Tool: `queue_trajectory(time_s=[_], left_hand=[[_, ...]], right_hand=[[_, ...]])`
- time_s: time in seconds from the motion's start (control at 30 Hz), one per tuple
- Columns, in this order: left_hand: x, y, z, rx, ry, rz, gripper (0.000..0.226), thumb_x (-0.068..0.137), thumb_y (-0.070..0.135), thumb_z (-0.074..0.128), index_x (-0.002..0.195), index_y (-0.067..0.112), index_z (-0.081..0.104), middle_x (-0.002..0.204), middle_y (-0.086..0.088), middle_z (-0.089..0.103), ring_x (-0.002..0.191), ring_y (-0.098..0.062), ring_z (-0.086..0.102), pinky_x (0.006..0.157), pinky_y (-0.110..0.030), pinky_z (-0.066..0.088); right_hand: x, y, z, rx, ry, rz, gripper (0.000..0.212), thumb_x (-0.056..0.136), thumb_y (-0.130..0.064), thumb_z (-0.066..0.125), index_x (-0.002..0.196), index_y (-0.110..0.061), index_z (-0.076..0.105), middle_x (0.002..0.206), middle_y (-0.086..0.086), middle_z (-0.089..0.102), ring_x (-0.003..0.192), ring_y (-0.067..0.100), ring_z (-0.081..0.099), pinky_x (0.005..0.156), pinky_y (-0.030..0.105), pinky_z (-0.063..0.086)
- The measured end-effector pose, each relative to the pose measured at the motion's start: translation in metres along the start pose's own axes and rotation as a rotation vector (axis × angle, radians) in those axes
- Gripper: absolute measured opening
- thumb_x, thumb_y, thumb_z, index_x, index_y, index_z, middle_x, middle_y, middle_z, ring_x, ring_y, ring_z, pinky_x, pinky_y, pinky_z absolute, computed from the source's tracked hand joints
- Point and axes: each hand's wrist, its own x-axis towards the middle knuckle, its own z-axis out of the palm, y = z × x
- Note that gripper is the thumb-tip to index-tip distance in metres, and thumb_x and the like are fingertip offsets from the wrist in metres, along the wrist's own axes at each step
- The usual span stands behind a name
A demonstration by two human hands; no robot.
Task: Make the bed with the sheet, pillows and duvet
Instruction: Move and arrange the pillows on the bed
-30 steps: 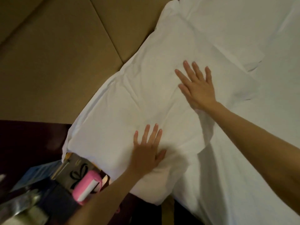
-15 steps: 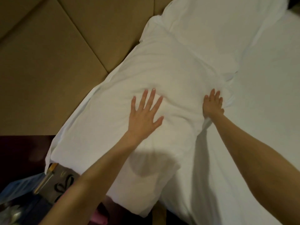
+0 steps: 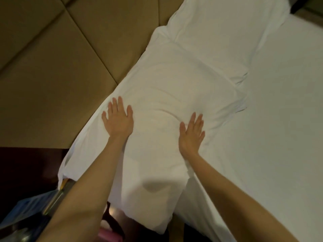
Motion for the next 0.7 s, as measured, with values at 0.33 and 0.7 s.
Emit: queue_trajectory(time_s=[0.33,0.7], left_hand=[[-0.061,-0.059,0.006,-0.102,0.093,-0.143,0.055,0.102,0.039,0.020,0.151,0.013,0.021,0.157,-0.006,0.024,0.146,-0.021,0.017,0.117,-0.046,0.011],[-0.177,-0.043,0.049,0.192,-0.005,0.576,0.103,0.079,0.083,0.027,0.153,0.016,0.001,0.160,-0.013,-0.004,0.148,-0.027,-0.003,0.110,-0.063,-0.002]], right_hand=[[-0.064,0.055,0.009,0.113,-0.286,0.259,0.062,0.104,-0.038,0.019,0.151,-0.009,-0.009,0.160,0.005,-0.013,0.148,0.020,-0.003,0.118,0.036,0.005],[-0.058,0.018,0.002,0.067,-0.168,0.057,0.065,0.100,-0.050,0.019,0.152,-0.023,-0.007,0.159,-0.003,-0.016,0.147,0.015,-0.008,0.118,0.044,0.000]])
